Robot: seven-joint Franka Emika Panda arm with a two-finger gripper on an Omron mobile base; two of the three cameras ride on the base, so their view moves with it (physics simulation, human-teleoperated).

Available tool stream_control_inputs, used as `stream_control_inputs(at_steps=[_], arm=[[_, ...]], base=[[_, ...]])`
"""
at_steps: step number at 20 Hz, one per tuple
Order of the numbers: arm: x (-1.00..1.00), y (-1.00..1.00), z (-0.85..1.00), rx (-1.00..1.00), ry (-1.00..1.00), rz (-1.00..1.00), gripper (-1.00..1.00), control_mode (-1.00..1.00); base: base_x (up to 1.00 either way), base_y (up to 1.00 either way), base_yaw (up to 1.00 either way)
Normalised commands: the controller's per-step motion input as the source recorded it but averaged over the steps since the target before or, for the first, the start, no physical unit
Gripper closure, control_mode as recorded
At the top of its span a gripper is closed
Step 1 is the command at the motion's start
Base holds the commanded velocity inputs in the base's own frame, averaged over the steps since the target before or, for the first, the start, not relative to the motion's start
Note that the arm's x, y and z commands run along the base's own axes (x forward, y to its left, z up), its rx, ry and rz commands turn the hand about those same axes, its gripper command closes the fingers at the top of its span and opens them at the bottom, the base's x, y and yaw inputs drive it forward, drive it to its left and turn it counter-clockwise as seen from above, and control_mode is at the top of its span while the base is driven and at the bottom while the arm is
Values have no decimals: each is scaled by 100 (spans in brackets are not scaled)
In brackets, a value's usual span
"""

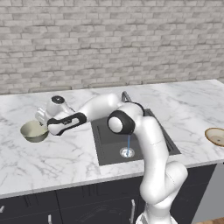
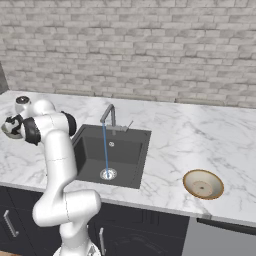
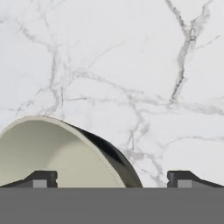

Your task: Rinse each bowl for a few seconds and place them down in the sink or on the counter.

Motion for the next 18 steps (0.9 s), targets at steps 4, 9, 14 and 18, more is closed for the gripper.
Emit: stream_control_inputs(at_steps=[4, 9, 14, 18], arm=[[0, 1, -26, 0, 8, 2, -100, -100], [2, 8, -29, 0, 9, 3, 100, -100], [8, 17, -17, 0, 5, 4, 100, -100], [-1, 1, -2, 0, 0, 5, 100, -100]], base=[[0, 0, 0], [0, 0, 0], [0, 0, 0], [0, 0, 0]])
